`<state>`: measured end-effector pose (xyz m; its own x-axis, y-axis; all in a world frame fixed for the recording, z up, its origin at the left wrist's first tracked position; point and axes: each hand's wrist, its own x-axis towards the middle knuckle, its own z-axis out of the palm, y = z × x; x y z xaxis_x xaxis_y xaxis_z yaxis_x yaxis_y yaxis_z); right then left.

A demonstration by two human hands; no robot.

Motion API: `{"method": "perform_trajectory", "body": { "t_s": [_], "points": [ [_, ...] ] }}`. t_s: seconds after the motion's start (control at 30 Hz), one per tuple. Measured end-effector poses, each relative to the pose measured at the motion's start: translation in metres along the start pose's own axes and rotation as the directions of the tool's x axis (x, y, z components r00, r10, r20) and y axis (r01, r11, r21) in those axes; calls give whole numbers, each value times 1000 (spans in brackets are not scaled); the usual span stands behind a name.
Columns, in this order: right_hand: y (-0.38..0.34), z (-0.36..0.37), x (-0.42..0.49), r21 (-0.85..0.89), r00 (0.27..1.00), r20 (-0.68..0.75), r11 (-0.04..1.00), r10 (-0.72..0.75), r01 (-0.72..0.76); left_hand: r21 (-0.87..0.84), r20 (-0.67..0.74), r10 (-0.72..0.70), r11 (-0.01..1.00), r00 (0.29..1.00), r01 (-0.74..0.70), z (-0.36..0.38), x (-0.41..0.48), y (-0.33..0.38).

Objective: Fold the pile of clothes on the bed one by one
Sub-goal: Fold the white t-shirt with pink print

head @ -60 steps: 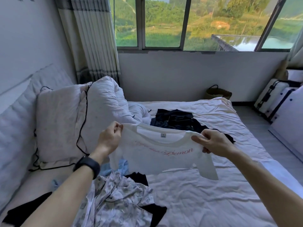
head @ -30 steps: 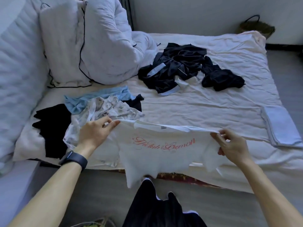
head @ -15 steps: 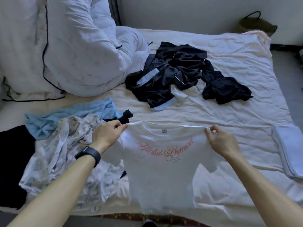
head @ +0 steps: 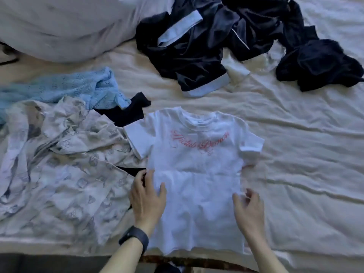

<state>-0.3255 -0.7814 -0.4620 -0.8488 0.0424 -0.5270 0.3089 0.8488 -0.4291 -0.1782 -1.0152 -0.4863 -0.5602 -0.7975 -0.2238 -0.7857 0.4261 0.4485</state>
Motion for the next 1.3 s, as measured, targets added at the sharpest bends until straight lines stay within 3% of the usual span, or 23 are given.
{"method": "perform_trajectory", "body": {
  "t_s": [0.1, 0.17, 0.3, 0.37, 0.57, 0.73, 0.9, 1.0, 1.1, 1.2, 1.3],
  "points": [
    [48, 3, -50, 20, 983, 125, 990, 138, -141, -152, 149, -362, 911, 920, 383, -2, -66, -22],
    [60, 1, -66, 25, 965, 189, 982, 180, -188, -209, 292, -450, 831, 844, 515, -9, -87, -26],
    [84, -2, -68, 73, 941, 281, 974, 186, -214, -192, 457, -435, 804, 776, 563, -19, -99, -40],
    [96, -7, -69, 115, 948, 270, 971, 171, -208, -194, 500, -389, 821, 774, 538, -24, -104, -52],
    [135, -30, -79, 114, 992, 114, 991, 59, -72, -239, 398, -354, 851, 846, 468, -56, -125, -81],
    [155, -29, -96, 134, 985, 145, 984, 95, -114, -170, 390, -366, 873, 845, 457, -36, -157, -94],
    [170, -23, -103, -54, 975, 201, 995, 95, -85, 12, 403, -425, 888, 810, 460, -21, -174, -88],
    [155, -25, -101, -157, 983, 161, 986, 86, -61, 162, 255, -371, 927, 893, 338, -22, -166, -65],
    [123, -28, -85, -222, 998, 59, 974, -24, 36, 179, 165, -74, 983, 984, 44, -20, -141, -30],
    [77, -20, -53, -215, 967, -23, 946, -255, 244, 201, 204, 224, 943, 953, -265, -2, -97, 4],
    [39, 8, -9, -264, 854, -10, 826, -519, 499, 232, 323, 387, 852, 864, -468, 28, -42, 36]
  ]
}}
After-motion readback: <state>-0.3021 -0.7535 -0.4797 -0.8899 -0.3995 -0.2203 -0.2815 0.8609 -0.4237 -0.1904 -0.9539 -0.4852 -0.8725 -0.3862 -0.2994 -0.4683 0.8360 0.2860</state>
